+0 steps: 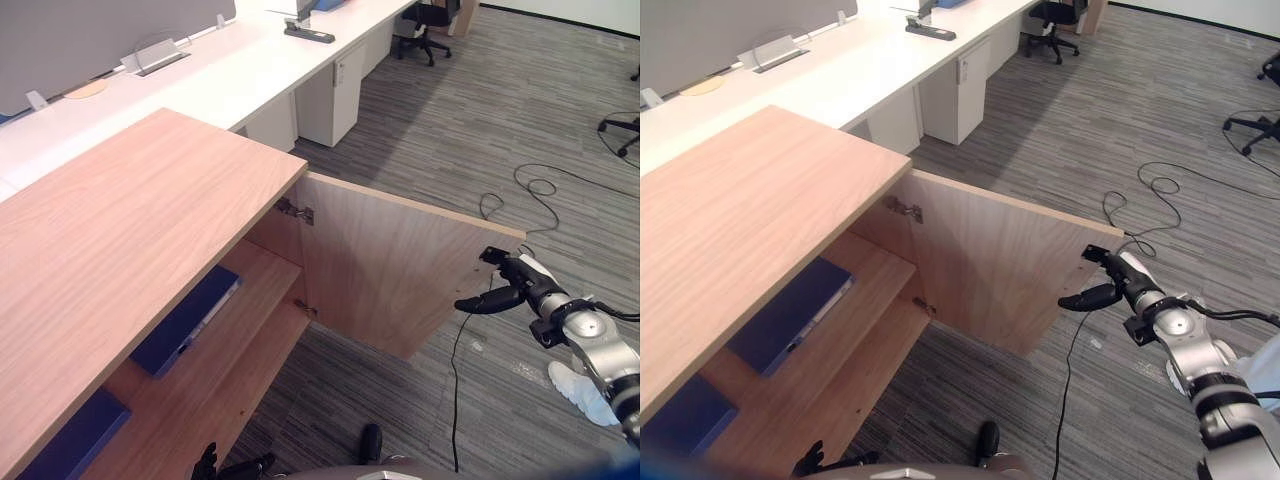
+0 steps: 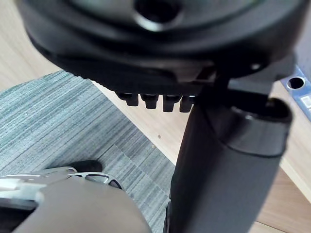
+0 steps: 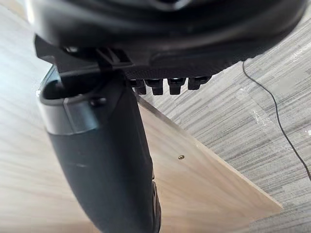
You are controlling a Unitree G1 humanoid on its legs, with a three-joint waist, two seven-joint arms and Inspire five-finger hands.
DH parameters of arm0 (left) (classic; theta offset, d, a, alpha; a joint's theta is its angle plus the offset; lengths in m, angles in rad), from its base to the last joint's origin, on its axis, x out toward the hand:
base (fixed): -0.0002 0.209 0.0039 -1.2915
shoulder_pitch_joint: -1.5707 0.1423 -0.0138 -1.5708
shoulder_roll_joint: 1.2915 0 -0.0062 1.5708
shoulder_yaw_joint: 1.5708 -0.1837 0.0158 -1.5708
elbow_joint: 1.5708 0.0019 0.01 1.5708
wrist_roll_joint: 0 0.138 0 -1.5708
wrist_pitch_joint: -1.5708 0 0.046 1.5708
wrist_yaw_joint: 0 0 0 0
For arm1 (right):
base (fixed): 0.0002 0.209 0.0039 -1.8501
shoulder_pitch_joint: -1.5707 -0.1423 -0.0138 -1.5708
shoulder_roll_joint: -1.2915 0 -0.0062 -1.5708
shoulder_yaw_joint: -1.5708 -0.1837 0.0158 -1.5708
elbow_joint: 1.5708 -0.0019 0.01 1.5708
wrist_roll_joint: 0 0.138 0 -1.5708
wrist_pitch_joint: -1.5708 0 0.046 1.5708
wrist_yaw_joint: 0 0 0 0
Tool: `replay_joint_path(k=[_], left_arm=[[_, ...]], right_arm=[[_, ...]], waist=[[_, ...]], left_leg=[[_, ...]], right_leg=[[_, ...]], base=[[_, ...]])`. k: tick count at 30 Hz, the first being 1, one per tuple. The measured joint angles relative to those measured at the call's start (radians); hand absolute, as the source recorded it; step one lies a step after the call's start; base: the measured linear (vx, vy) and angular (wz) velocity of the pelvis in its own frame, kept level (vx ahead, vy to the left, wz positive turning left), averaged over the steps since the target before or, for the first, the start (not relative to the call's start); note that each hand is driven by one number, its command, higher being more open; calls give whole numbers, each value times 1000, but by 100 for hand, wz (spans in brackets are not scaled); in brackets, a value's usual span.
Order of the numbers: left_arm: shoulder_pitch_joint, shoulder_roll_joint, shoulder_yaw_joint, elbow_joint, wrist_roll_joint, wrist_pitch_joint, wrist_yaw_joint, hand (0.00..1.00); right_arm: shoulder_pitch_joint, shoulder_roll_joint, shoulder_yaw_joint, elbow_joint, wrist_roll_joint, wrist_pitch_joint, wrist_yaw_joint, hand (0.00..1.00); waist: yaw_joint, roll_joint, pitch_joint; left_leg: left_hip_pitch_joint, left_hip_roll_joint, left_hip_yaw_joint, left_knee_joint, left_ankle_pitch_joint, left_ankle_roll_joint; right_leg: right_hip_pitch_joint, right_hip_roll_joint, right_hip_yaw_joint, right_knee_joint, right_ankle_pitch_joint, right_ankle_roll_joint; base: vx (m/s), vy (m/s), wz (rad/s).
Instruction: Walk over to the cabinet, pick up the folder, carry it to the office cabinet, place the folder inside the office cabinet, then close the office cabinet door
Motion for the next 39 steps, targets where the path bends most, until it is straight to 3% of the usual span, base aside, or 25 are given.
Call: replay_joint_path(k=[3,7,12,15,23,28,30,32,34,37,38,39], left_arm=[[-10,6,0,22,2,-4,-2,100],[-22,6,4,26,2,-8,-2,100],[-31,0,47,66,2,-8,1,100],[-31,-4,93,78,1,-7,12,100],[-33,-2,165,77,1,-7,43,100],[-43,-9,166,75,-3,-3,44,100],[-43,-13,167,73,-18,0,44,100],[-43,-21,175,73,-24,1,44,100],[-43,-50,202,64,-25,1,45,100],[-43,-80,214,62,-34,4,47,100],[-39,-104,233,63,-41,7,52,100],[-36,-120,237,65,-42,16,66,100]], right_arm=[[137,12,9,-149,13,-13,30,100],[247,29,106,-216,-26,-35,107,100],[345,131,270,-223,-224,-53,226,100],[364,159,279,-216,-257,-78,231,100],[326,268,283,-75,-515,-216,208,100],[288,373,248,89,-569,-227,185,100],[262,433,224,193,-594,-218,168,100],[239,487,191,278,-634,-206,147,100],[203,597,43,466,-708,-174,99,100],[191,711,-318,654,-674,-58,-30,100],[214,729,-457,681,-601,-19,-101,100],[247,738,-538,681,-445,4,-187,100]], waist=[[-24,0,-1],[-23,-1,-4],[-8,15,-19],[0,19,-25],[38,-30,-53],[86,-49,-57],[90,-49,-57],[95,-46,-54],[119,-43,-53],[137,-8,-40],[138,13,-27],[132,37,-25]], left_leg=[[4,15,12,0,-2,-10],[7,28,20,6,-5,-21],[2,37,20,6,-2,-31],[0,36,20,6,-2,-31],[-25,28,-59,-4,14,-26],[-53,19,-131,-4,24,-21],[-70,10,-181,-11,35,-16],[-74,2,-210,-22,42,-12],[-88,-10,-258,-28,49,-4],[-79,-40,-350,-39,58,9],[-63,-57,-402,-36,50,13],[-57,-74,-459,-18,52,18]], right_leg=[[-3,17,14,0,-7,-10],[-3,32,25,0,-16,-17],[-8,41,26,0,-20,-23],[-10,40,25,0,-18,-23],[-1,21,-49,0,-23,-25],[7,3,-121,0,-31,-17],[11,-10,-168,0,-37,-9],[16,-18,-196,0,-42,-3],[25,-33,-242,1,-49,9],[74,-60,-336,5,-65,37],[102,-93,-391,59,-100,62],[91,-167,-428,225,-174,76]], base=[[-1,-61,-16],[-17,-49,-11],[-16,-15,-1],[-56,21,1],[-57,2,27],[-30,12,46],[0,29,69],[21,41,59],[52,65,68],[90,72,101],[175,187,137],[182,218,171]])
